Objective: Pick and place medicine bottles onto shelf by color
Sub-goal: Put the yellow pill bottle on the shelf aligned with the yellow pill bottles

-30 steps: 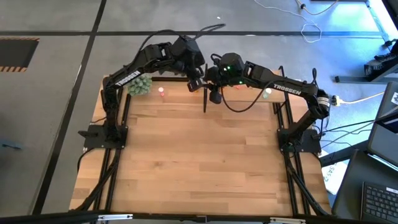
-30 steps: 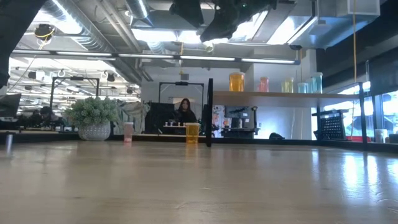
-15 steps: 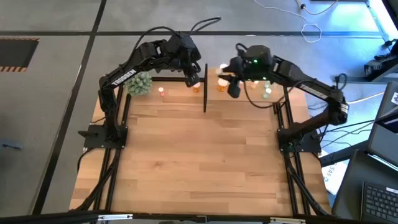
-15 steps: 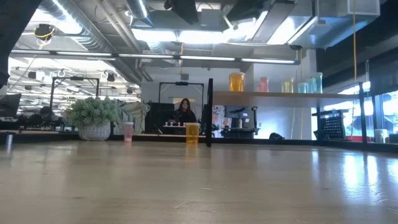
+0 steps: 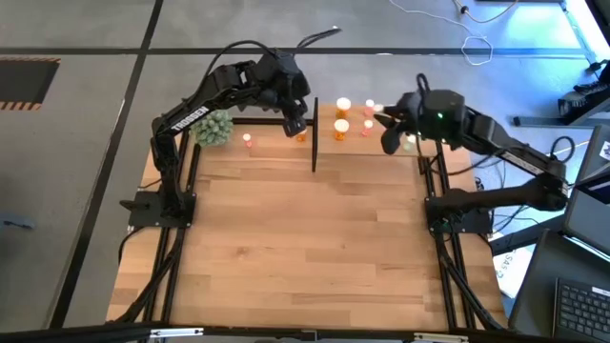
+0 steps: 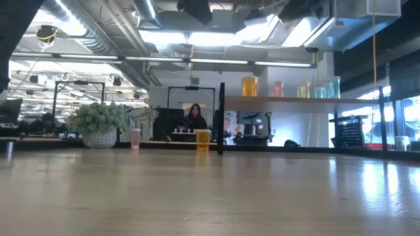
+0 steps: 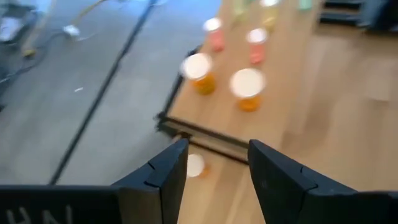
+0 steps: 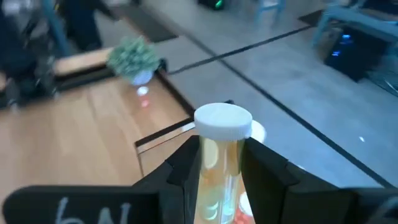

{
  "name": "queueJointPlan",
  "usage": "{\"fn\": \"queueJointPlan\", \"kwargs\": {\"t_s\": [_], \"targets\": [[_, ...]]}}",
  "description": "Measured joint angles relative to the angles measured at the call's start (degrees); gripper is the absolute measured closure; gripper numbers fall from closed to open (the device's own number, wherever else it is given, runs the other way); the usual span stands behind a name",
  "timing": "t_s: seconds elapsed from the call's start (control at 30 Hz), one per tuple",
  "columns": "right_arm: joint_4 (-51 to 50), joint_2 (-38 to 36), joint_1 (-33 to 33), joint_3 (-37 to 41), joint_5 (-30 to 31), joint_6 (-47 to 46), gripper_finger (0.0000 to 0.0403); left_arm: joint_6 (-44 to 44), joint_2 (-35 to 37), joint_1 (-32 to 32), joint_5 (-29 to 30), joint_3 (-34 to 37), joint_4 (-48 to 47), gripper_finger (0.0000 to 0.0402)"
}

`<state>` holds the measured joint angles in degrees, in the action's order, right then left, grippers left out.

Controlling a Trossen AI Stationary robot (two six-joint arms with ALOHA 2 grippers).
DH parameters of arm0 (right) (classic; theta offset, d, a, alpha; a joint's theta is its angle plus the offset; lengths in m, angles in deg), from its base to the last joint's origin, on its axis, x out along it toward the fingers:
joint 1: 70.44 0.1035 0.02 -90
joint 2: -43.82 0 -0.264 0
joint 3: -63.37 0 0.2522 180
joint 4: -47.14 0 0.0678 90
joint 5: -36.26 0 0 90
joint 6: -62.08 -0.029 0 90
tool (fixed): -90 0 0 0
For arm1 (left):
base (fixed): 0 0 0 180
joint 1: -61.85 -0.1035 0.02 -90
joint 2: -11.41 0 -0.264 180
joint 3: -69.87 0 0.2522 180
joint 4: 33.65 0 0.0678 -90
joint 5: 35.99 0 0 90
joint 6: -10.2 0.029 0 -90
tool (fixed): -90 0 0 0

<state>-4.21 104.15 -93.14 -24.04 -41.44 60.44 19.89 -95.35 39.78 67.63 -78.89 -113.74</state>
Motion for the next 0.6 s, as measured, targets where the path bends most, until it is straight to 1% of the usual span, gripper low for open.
{"fn": "queueJointPlan", "kwargs": {"t_s": [0.17,0.27,0.37,0.43,0.6], "targets": [[10.2,-6.4,2.0,11.0,5.2,-4.2,0.0297,1.4,0.0,-1.4,-11.5,0.0,0.9,0.0239],[15.4,-8.2,3.7,16.4,8.9,-5.5,0.0297,2.9,0.0,-2.6,-18.7,0.0,0.9,0.0239],[18.2,-9.6,5.2,20.2,13.0,-6.9,0.0297,3.0,0.0,-4.0,-24.6,0.0,0.9,0.0239],[18.9,-10.5,6.2,22.3,16.3,-8.2,0.0297,3.0,0.0,-4.8,-26.6,0.0,0.9,0.0239],[21.6,-14.0,9.4,28.4,24.8,-13.5,0.0297,3.0,0.0,-6.1,-26.7,0.0,0.9,0.0239]]}}
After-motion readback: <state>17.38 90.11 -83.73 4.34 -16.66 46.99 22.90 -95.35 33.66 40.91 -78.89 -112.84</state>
